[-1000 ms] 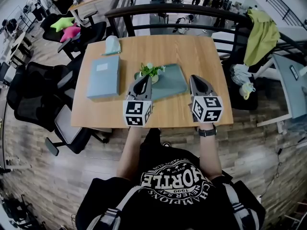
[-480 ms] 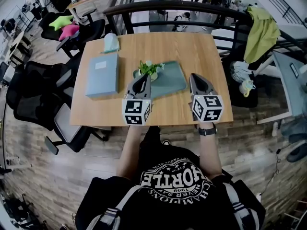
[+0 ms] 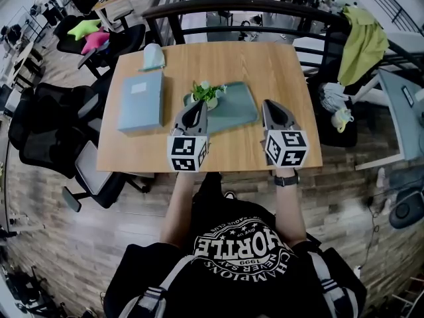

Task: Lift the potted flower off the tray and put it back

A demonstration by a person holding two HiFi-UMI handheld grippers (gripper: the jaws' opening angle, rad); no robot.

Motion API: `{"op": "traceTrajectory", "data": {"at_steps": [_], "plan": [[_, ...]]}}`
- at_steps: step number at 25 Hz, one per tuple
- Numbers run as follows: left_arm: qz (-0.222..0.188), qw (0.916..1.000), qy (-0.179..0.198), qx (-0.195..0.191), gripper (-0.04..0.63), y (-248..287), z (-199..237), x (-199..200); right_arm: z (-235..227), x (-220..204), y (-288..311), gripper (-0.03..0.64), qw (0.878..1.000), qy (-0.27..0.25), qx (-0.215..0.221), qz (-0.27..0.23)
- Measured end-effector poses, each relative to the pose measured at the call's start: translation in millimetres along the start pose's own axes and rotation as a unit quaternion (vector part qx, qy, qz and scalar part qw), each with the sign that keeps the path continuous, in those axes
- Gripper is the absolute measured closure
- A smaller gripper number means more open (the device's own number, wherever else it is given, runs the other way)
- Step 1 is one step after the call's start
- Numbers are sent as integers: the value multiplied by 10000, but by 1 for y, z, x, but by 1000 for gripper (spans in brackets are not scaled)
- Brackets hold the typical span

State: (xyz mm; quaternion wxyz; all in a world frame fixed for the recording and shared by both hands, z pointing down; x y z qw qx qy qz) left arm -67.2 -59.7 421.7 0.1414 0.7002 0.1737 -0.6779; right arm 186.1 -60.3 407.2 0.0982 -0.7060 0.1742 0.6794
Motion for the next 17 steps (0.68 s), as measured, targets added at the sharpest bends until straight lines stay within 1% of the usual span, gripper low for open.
{"op": "traceTrajectory", "data": {"at_steps": [5,11,17], "plan": [[30,10000,39,54,575,-4,3,2,2,1,2,595,9999,82,49,-35],[44,9998,10,171,575,-16,10,2,13,-4,7,597,9997,194,154,49],[47,9996,51,279,577,-19,31,-1,13,-10,19,597,9994,313,-23,151]]}}
Point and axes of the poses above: the fingertips, and each gripper's own axes: y forward along the fingers, z to its left, x out of its top, the point moved 9 cm from there along -y, backward along the fingers, and after that the axes turned 6 degrees about -z, right-handed, at the moved point
